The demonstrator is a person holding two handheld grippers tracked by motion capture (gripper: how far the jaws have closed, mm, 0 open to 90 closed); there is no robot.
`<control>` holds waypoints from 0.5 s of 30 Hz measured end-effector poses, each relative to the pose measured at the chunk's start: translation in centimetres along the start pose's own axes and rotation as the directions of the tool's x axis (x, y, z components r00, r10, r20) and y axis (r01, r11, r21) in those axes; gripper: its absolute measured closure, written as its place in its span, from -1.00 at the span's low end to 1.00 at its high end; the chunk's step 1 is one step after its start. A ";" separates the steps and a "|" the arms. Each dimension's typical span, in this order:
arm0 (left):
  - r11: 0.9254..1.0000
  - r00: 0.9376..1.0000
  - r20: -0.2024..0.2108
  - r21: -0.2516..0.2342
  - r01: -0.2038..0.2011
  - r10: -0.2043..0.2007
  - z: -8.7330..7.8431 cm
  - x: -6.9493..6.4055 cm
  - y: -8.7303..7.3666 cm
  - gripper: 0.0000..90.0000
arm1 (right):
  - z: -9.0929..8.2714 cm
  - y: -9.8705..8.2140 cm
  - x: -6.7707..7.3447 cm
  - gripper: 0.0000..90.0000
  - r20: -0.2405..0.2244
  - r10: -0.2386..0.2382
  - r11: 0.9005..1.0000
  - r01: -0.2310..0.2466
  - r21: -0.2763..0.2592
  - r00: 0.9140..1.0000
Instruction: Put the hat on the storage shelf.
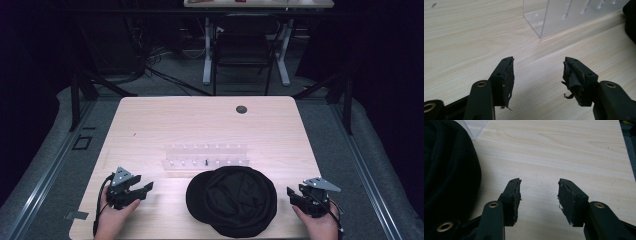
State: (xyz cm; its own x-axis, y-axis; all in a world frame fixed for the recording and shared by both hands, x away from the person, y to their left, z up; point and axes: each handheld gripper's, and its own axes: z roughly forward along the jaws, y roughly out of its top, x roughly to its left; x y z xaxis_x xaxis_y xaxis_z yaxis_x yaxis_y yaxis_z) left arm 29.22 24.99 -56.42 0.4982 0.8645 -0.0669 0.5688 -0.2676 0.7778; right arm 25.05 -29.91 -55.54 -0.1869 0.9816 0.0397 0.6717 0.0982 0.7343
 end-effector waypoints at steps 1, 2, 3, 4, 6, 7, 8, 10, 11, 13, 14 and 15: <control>1.000 1.000 -0.002 -0.002 -0.004 0.004 0.0 -0.1 0.0 -0.05 | 0.0 0.0 0.0 0.16 -0.005 -0.001 1.000 0.001 0.000 1.000; 1.000 1.000 -0.002 0.000 -0.009 0.009 0.1 -0.2 0.0 -0.05 | -0.1 0.0 0.1 0.17 -0.007 0.004 1.000 -0.004 0.003 1.000; 1.000 1.000 -0.003 0.003 -0.015 0.015 0.1 -0.3 0.1 -0.05 | -0.1 0.0 0.1 0.18 -0.010 0.007 1.000 -0.007 0.006 1.000; 1.000 1.000 -0.003 0.003 -0.015 0.015 0.1 -0.3 0.1 -0.05 | -0.1 0.0 0.1 0.19 -0.012 0.015 1.000 -0.015 0.012 1.000; 1.000 1.000 -0.004 0.006 -0.023 0.023 0.2 -0.4 0.1 -0.05 | -0.1 -0.1 0.1 0.19 -0.019 0.023 1.000 -0.023 0.016 1.000; 1.000 1.000 -0.003 0.007 -0.024 0.024 0.2 -0.4 0.2 -0.05 | -0.1 -0.1 0.0 0.19 -0.025 0.031 0.999 -0.030 0.023 0.999; 1.000 1.000 -0.004 0.006 -0.023 0.023 0.3 -0.4 0.2 -0.05 | -0.2 -0.1 0.0 0.19 -0.034 0.040 0.999 -0.039 0.027 0.999; 1.000 1.000 -0.008 0.006 -0.028 0.028 0.3 -0.6 0.2 -0.05 | -0.5 0.0 0.0 0.19 -0.044 0.073 0.997 -0.072 0.029 0.996; 1.000 1.000 -0.005 0.006 -0.030 0.030 0.3 -0.6 0.2 -0.05 | -0.7 0.2 0.0 0.19 -0.051 0.081 0.996 -0.080 0.034 0.995; 0.999 0.999 0.005 0.001 -0.032 0.032 0.1 -0.8 0.3 -0.05 | -1.1 0.6 0.2 0.19 -0.047 0.083 0.996 -0.081 0.036 0.995; 0.999 0.999 0.005 0.001 -0.032 0.032 0.1 -0.8 0.3 -0.05 | -1.3 0.9 0.2 0.19 -0.058 0.090 0.996 -0.088 0.035 0.994; 1.000 1.000 0.018 0.002 -0.020 0.020 0.1 -1.0 0.3 -0.05 | -1.5 1.2 0.3 0.19 -0.068 0.095 0.995 -0.093 0.030 0.993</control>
State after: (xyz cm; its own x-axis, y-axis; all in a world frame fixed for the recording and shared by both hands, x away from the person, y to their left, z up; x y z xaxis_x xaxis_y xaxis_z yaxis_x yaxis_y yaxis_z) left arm 28.98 24.05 -56.17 0.5214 0.8510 -0.0623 0.5596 -0.2859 0.7779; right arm 24.72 -29.76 -53.57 -0.1707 0.9730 0.1555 0.7075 0.0112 0.7066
